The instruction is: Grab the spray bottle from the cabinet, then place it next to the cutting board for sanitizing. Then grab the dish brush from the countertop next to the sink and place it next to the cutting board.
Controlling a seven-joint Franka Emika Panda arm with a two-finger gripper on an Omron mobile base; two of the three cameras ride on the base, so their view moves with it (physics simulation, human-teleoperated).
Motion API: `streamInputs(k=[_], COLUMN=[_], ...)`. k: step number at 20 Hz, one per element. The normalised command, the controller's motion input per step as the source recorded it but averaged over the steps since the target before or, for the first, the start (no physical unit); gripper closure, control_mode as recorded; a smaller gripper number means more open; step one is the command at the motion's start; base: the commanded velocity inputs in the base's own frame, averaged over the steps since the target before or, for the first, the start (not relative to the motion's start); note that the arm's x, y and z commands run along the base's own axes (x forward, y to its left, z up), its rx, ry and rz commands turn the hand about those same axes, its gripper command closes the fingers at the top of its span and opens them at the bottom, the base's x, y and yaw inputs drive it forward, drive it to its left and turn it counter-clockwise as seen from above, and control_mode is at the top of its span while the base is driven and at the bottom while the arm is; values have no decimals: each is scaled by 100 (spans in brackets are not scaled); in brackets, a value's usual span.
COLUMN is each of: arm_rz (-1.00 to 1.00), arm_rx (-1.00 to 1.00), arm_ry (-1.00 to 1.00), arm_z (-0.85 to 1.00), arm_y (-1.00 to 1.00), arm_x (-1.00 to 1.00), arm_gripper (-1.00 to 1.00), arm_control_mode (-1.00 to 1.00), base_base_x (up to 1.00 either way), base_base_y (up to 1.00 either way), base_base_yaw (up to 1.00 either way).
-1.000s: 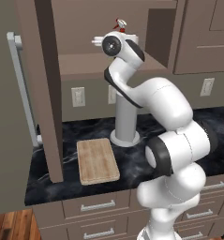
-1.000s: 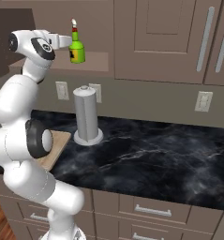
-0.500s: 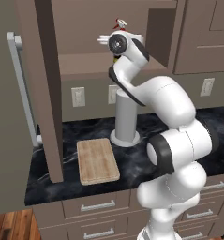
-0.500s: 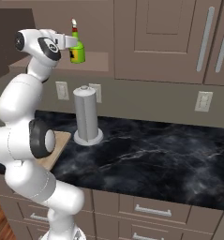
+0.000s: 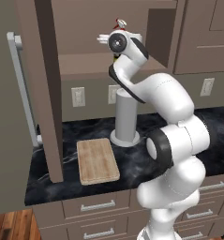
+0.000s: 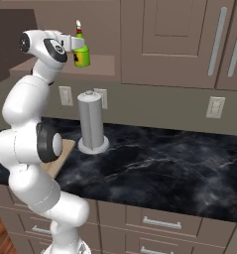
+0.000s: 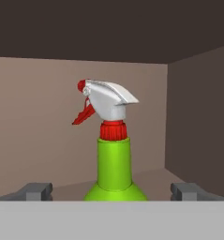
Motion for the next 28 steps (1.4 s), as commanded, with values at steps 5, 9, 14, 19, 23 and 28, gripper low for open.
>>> streamInputs(k=[5, 9, 14, 19, 23, 28], arm_rz=[0, 0, 0, 0, 0, 0], arm_rx=[1, 0, 0, 0, 2, 0], arm_ry=[0, 1, 2, 0, 0, 1], arm_z=[0, 0, 0, 0, 0, 0], arm_y=[-4, 0, 0, -4, -17, -6], arm_x=[7, 23, 28, 23, 27, 28], arm_gripper=[-100, -100, -100, -100, -100, 100], arm_control_mode=[-100, -100, -100, -100, -100, -100], base_base_x=[0, 0, 0, 0, 0, 0], base_base_y=[0, 0, 0, 0, 0, 0], base_base_yaw=[0, 0, 0, 0, 0, 0])
